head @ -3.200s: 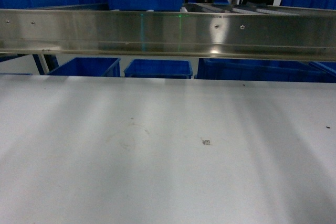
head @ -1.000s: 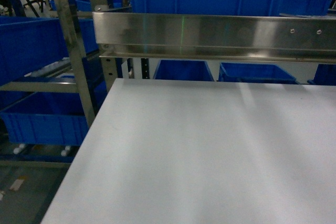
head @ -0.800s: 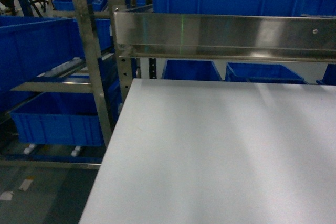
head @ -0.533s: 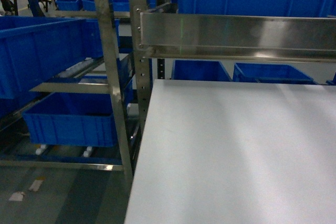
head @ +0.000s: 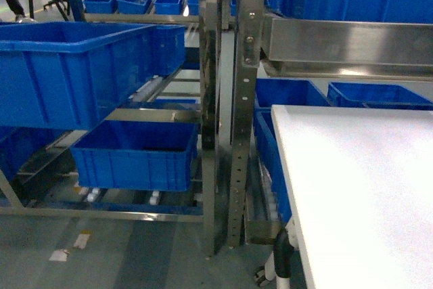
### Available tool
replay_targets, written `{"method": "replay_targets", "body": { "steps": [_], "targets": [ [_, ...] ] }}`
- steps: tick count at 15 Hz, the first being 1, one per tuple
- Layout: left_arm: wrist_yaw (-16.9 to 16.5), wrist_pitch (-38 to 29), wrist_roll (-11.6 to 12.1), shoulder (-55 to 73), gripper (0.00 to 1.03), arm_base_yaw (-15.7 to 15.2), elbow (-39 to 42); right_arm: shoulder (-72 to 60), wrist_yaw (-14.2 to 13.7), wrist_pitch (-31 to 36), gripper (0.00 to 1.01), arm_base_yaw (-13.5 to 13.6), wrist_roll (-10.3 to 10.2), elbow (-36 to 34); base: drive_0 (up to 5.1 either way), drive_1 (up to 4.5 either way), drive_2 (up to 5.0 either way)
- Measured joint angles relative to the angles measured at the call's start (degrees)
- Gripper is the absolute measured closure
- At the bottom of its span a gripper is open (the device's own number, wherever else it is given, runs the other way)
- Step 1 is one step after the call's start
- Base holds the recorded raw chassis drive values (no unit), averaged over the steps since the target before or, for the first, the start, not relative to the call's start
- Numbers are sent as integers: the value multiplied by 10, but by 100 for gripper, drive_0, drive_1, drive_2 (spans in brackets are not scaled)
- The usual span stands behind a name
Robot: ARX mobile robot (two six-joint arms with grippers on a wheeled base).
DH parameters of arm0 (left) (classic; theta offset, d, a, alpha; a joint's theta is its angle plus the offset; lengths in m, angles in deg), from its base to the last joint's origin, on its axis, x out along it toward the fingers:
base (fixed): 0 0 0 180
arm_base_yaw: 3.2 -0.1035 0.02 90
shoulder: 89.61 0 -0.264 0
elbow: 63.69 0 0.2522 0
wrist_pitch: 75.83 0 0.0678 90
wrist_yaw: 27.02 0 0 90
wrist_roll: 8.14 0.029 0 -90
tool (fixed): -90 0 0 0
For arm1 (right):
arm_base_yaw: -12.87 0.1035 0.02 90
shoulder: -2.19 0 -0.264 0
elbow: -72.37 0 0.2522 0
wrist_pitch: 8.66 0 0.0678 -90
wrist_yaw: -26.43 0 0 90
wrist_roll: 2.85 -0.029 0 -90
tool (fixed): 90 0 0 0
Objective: Place magnetic block on left shelf second layer
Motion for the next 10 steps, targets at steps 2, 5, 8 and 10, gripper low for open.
{"method": "replay_targets", "body": {
  "steps": [2, 5, 8, 10],
  "targets": [
    [0, 0, 0, 0, 5, 0, 0, 1, 0, 0, 57, 0, 0, 0, -491, 250, 250],
    [0, -1, 0, 0, 5, 0, 0, 1, 0, 2, 57, 0, 0, 0, -491, 250, 250],
    [0, -1, 0, 0, 5, 0, 0, 1, 0, 1, 57, 0, 0, 0, -497, 244, 244],
    [0, -1, 0, 0, 5, 0, 0, 1, 0, 0, 57, 0, 0, 0, -492, 248, 248]
  ]
}}
